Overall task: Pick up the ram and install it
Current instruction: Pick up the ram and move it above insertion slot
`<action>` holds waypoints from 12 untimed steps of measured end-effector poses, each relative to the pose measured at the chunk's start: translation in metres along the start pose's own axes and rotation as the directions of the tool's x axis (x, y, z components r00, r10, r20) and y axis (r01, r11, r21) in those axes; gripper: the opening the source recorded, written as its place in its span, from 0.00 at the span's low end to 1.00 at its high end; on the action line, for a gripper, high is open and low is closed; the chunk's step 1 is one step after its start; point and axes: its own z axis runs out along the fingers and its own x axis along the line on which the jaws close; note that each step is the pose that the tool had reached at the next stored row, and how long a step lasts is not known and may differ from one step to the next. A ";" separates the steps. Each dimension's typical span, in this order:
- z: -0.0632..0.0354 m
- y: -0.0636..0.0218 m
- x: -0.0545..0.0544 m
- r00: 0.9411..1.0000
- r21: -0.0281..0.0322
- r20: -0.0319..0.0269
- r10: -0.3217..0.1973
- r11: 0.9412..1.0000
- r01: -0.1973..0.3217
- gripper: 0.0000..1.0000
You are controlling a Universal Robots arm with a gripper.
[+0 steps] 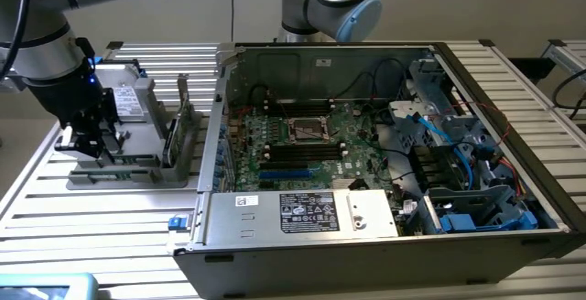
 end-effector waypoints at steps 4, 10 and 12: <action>0.0032 -0.0002 0.005 1.000 0.001 -0.002 0.001 1.000 -0.001 0.39; 0.0140 -0.0001 0.005 1.000 0.003 -0.002 0.002 1.000 -0.002 0.39; 0.0176 -0.0001 0.005 1.000 0.003 -0.002 0.003 1.000 -0.003 0.39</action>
